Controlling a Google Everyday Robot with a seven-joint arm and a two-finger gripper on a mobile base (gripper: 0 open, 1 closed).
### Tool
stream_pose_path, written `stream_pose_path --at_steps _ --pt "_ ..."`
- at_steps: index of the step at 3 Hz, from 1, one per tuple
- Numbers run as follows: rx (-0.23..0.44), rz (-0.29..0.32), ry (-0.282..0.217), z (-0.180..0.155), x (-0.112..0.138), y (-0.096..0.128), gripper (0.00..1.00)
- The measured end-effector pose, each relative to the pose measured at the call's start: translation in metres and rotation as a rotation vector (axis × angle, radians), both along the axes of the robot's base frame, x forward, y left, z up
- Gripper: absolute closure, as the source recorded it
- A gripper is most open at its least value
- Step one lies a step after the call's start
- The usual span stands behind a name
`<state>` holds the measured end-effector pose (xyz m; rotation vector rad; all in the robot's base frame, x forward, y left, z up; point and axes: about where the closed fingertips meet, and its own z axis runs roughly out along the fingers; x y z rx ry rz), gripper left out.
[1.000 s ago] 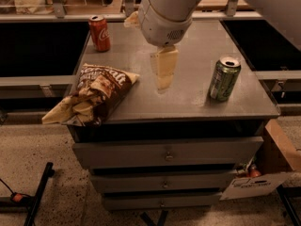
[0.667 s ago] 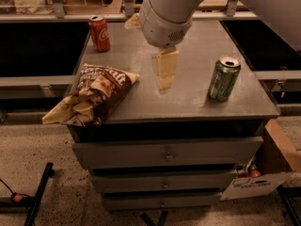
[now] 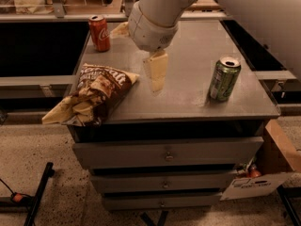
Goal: Pick brown chip bag
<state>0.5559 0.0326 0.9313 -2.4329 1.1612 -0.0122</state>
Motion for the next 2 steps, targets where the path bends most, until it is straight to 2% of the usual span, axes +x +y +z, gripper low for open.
stream_pose_path --at_steps 1,2 --pt "-0.001 0.201 0.011 -0.030 0.012 0.021 0.00" --pt "0.013 0.392 -0.020 -0.047 0.016 0.047 0.00"
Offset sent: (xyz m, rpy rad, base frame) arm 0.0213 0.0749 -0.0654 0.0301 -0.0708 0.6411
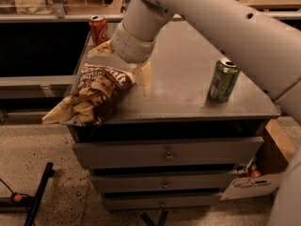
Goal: Pick brown chip bag
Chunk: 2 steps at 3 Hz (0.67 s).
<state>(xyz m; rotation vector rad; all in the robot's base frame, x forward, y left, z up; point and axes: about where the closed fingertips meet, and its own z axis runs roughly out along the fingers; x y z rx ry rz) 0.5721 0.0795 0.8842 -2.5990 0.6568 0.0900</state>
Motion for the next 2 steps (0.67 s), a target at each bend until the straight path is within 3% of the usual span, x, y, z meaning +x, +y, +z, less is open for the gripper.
stream_pose_path --at_steps 1,2 --pt "0.034 0.167 -0.048 -0.007 -0.002 0.023 0.00" --pt "0.005 0.307 -0.126 -0.011 -0.011 0.044 0.00"
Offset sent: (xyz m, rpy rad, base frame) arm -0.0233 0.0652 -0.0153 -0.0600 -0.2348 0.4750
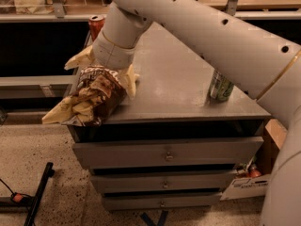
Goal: Pick brown chip bag
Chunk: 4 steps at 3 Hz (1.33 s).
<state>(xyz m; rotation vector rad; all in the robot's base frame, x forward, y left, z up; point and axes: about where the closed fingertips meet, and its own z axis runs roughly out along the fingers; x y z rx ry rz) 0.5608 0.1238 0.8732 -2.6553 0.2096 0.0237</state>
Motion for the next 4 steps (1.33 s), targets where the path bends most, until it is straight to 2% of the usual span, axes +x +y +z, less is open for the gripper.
stream_pose_path --at_steps 1,2,3,4 --pt "-0.074 0.086 -0.070 -0.011 -0.010 0.012 0.00" --pt "-0.202 0.119 -0.124 -0.028 -0.014 0.018 0.01" --pt "-0.294 0.111 -0.141 -0.040 -0.014 0.020 0.18" --pt "-0.367 0.081 -0.138 -0.047 -0.012 0.020 0.42"
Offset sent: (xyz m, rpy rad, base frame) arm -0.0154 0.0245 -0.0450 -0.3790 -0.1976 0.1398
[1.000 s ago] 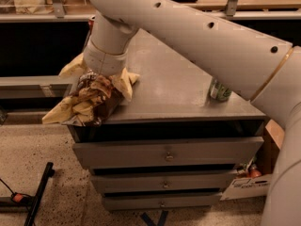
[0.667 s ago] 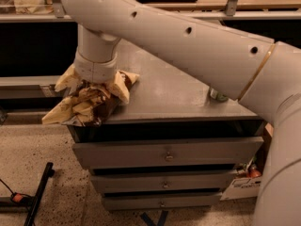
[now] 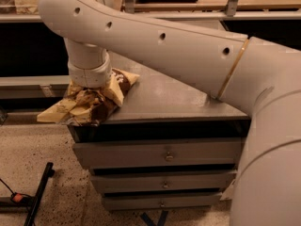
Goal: Pick brown chip bag
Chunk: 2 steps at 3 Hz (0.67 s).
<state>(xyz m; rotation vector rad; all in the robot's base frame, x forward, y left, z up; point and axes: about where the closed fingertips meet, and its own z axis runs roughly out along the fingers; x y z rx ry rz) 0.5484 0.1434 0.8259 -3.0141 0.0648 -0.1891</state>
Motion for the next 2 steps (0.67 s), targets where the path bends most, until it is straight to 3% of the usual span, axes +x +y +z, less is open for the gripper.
stream_pose_path --at_steps 1,2 --pt "-0.010 -0.043 0.019 -0.0029 0.0026 -0.0019 0.64" --pt "-0.010 -0.043 0.019 0.0021 0.0026 -0.0020 0.88"
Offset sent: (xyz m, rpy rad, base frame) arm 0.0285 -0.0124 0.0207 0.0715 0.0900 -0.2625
